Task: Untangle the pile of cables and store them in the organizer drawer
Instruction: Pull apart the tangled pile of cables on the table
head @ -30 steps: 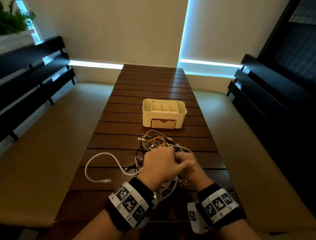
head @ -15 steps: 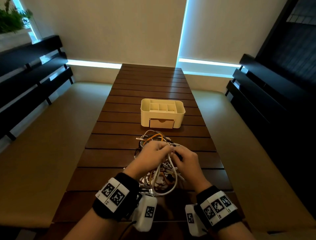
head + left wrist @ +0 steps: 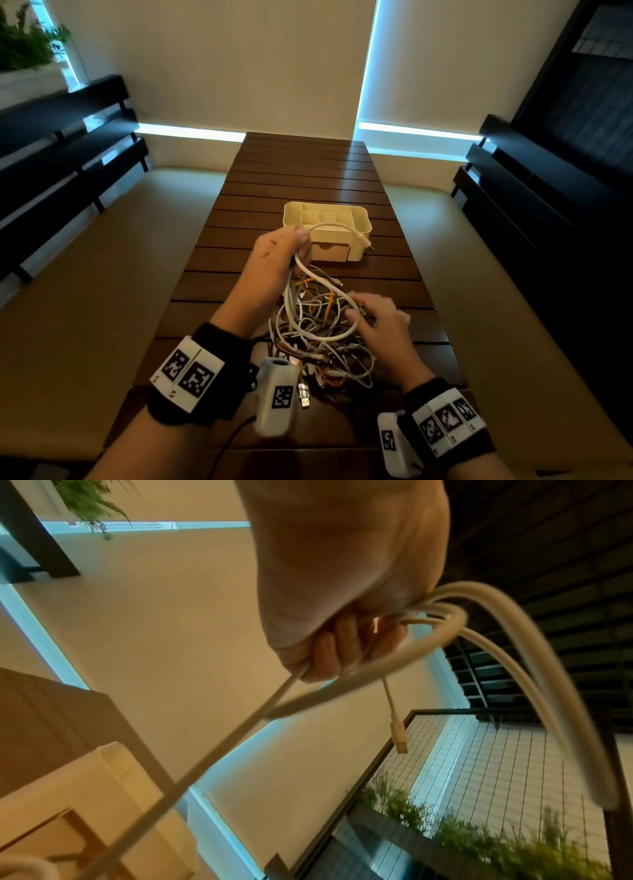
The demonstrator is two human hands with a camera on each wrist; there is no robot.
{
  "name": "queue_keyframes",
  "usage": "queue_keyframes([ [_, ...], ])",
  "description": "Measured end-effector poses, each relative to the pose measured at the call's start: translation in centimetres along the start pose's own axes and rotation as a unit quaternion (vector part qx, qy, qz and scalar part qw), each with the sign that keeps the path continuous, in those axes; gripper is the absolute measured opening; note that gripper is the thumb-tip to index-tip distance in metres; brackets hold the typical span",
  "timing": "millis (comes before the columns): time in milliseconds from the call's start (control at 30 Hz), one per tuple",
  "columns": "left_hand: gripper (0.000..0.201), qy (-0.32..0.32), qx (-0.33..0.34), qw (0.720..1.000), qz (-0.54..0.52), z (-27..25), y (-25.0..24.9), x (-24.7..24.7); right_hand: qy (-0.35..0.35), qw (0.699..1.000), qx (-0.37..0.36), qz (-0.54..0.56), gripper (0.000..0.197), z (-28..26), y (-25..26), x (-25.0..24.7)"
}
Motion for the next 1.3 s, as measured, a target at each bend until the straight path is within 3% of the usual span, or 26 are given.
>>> queue_keyframes([
  [33, 0.039, -0.003, 0.002, 1.0, 0.01, 0.0, 0.5, 0.2, 0.005, 0.995, -0.014, 0.099, 0.034, 0.0, 1.9, -0.8],
  [133, 0.042, 0.003, 0.006, 0.998, 0.067, -0.2, 1.6, 0.8, 0.044, 0.926, -0.046, 0.371, 0.047, 0.1, 6.6, -3.1],
  [233, 0.034, 0.06, -0.005, 0.993, 0.104, -0.7, 3.1, 1.2, -0.003, 0.885, -0.089, 0.458, 0.035, 0.4, 9.2, -4.9],
  [300, 0.034, 0.106, -0.014, 0.985, 0.137, -1.0, 3.6, 1.2, -0.022, 0.872, -0.11, 0.476, 0.025, 0.9, 10.1, -5.5],
  [367, 0.036, 0.162, -0.036, 0.958, 0.233, -1.3, 3.9, 1.4, -0.009, 0.903, -0.123, 0.411, 0.019, 1.2, 10.7, -5.4],
  [400, 0.035, 0.183, -0.058, 0.932, 0.307, -1.4, 4.1, 1.3, -0.002, 0.926, -0.132, 0.355, 0.016, 1.3, 11.0, -5.3],
  [467, 0.03, 0.179, -0.094, 0.886, 0.417, -1.3, 4.1, 0.7, 0.001, 0.961, -0.142, 0.239, 0.012, 1.5, 11.1, -4.6],
  [500, 0.029, 0.169, -0.097, 0.898, 0.394, -1.2, 3.7, 0.8, -0.001, 0.97, -0.148, 0.195, 0.012, 1.5, 11.2, -4.2],
  [567, 0.029, 0.14, -0.099, 0.961, 0.217, -1.2, 2.7, 1.5, -0.011, 0.974, -0.161, 0.159, 0.009, 1.5, 11.3, -3.6],
  [600, 0.029, 0.122, -0.11, 0.978, 0.132, -1.3, 2.5, 1.9, -0.022, 0.973, -0.161, 0.163, 0.008, 1.6, 11.3, -3.6],
  [667, 0.022, 0.076, -0.161, 0.982, 0.059, -1.6, 2.9, 2.1, -0.034, 0.969, -0.157, 0.188, 0.014, 1.7, 11.3, -3.5],
  [733, 0.03, 0.03, -0.163, 0.984, 0.061, -1.7, 3.6, 1.4, -0.01, 0.964, -0.148, 0.222, 0.031, 1.5, 11.3, -3.3],
  [800, 0.032, -0.003, -0.095, 0.985, 0.146, -1.5, 3.5, 0.0, 0.033, 0.959, -0.117, 0.255, 0.042, 1.3, 10.6, -2.9],
  [867, 0.038, -0.051, -0.045, 0.972, 0.226, -1.5, 2.6, -2.1, 0.044, 0.97, -0.09, 0.219, 0.035, 0.8, 9.3, -2.7],
  [967, 0.052, -0.155, -0.026, 0.951, 0.268, -1.5, 1.0, -6.6, 0.073, 0.993, -0.074, 0.055, 0.008, 0.6, 6.4, -1.8],
  [1000, 0.054, -0.189, -0.025, 0.942, 0.275, -1.5, 0.8, -8.1, 0.129, 0.989, -0.072, -0.022, 0.007, 0.5, 5.3, -0.9],
  [1100, 0.059, -0.238, -0.023, 0.904, 0.353, -1.9, 0.5, -10.6, 0.311, 0.932, -0.07, -0.173, 0.013, -1.1, 2.4, 2.6],
  [1200, 0.054, -0.217, -0.012, 0.862, 0.458, -2.2, 0.5, -9.9, 0.338, 0.905, -0.095, -0.242, 0.022, -2.8, 1.4, 4.7],
  [1300, 0.052, -0.191, -0.003, 0.863, 0.467, -2.5, 1.9, -8.6, 0.319, 0.863, -0.138, -0.367, 0.034, -3.6, 0.9, 6.1],
])
Point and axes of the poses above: each hand's wrist, its own z-axis towards the middle knuckle, its own x-axis out of the palm, y = z × x, the point moved 5 cm from there along z, towards the middle knuckle, and after that the axes turned 2 degrees about -y, right-handed, at the moved point
